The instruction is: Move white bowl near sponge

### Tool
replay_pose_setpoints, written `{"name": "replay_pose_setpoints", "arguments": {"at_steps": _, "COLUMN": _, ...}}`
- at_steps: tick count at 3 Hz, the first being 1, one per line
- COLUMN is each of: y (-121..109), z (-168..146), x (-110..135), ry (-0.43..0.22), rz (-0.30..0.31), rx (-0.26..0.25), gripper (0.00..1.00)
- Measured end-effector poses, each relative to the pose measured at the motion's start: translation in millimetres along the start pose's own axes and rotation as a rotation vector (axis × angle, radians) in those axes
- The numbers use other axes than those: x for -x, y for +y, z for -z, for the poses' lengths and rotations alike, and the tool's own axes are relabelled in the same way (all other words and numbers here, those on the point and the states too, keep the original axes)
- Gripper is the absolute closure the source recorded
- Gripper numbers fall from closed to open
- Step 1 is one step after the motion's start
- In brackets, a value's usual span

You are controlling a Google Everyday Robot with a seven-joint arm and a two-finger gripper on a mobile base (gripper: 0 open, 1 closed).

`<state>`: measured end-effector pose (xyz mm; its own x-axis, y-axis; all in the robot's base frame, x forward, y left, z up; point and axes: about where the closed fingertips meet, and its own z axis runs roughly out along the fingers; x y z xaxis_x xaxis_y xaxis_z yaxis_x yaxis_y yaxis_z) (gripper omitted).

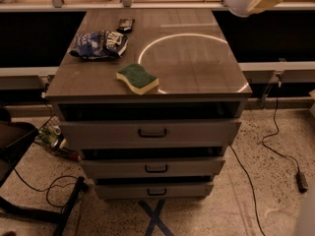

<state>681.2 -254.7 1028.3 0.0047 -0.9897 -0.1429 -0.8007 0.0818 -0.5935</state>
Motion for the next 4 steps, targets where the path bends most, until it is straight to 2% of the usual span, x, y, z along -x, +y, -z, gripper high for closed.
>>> {"name": "replay_pose_setpoints", "arguments": {"at_steps": 1, "y": 15, "z": -14, "x": 2, "ry": 0.004, "rz": 0.009, "rx": 0.040, "gripper": 1.00}}
{"name": "replay_pose_setpoints", "arguments": {"at_steps": 2, "y": 19, "z": -20, "x": 6, "ry": -0.006, "rz": 0.027, "rx": 0.038, "gripper": 1.00}}
{"name": "replay_pose_setpoints", "arguments": {"at_steps": 3, "y": 42, "z": -12, "x": 27, "ry": -0.028, "rz": 0.103, "rx": 0.030, "gripper": 1.00}}
{"name": "replay_pose_setpoints", "arguments": {"at_steps": 4, "y": 85, "z": -10, "x": 54, "ry": -0.052, "rz": 0.197, "rx": 0.056, "gripper": 1.00}}
